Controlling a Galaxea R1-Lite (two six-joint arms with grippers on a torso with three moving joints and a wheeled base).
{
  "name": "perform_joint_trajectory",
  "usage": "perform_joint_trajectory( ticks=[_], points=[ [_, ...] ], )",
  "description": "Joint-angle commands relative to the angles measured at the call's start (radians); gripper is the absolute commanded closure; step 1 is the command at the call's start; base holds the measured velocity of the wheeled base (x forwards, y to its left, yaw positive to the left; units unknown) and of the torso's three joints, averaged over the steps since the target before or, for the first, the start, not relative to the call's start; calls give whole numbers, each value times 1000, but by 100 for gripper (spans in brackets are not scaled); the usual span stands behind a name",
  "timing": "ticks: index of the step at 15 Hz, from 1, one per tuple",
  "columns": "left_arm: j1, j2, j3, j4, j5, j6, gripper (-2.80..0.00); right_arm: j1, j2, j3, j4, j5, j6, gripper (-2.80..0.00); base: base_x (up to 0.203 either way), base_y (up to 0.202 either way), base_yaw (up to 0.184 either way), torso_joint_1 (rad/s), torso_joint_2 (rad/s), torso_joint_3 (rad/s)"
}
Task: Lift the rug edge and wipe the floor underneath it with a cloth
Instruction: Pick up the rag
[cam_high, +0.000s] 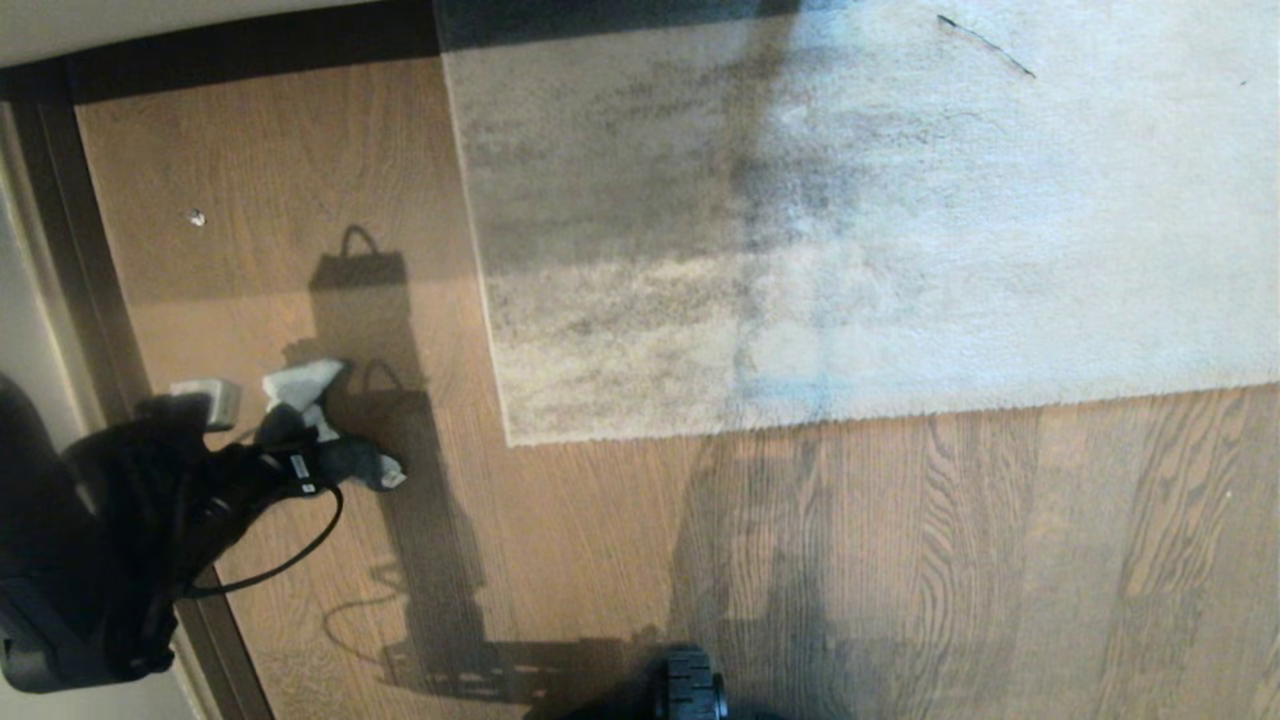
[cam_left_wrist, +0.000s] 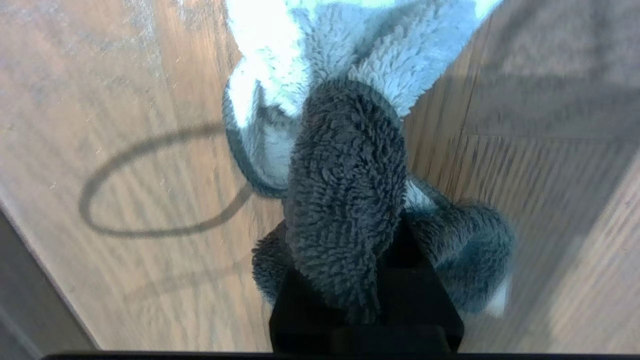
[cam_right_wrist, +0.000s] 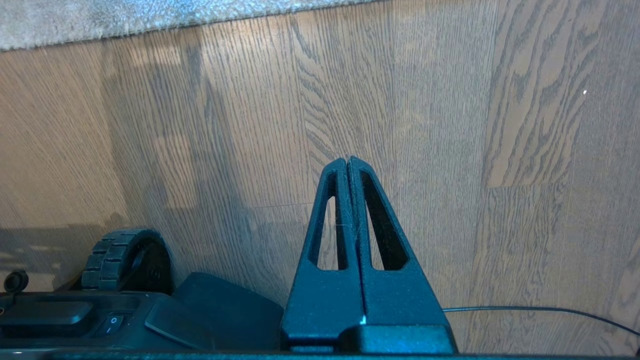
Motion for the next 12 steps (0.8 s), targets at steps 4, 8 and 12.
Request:
perform_joint_trajectory(
  ticks=[4, 8, 12],
  points=[
    [1, -85, 87, -9, 1, -1, 0, 0, 0, 0, 0, 0, 1, 0, 0, 0, 0, 0, 0, 0],
    [1, -182, 164, -9, 0, -1, 0, 0, 0, 0, 0, 0, 1, 0, 0, 0, 0, 0, 0, 0],
    [-7, -312, 259, -8, -3, -2, 0, 0, 1, 0, 0, 0, 1, 0, 0, 0, 0, 0, 0, 0]
  ],
)
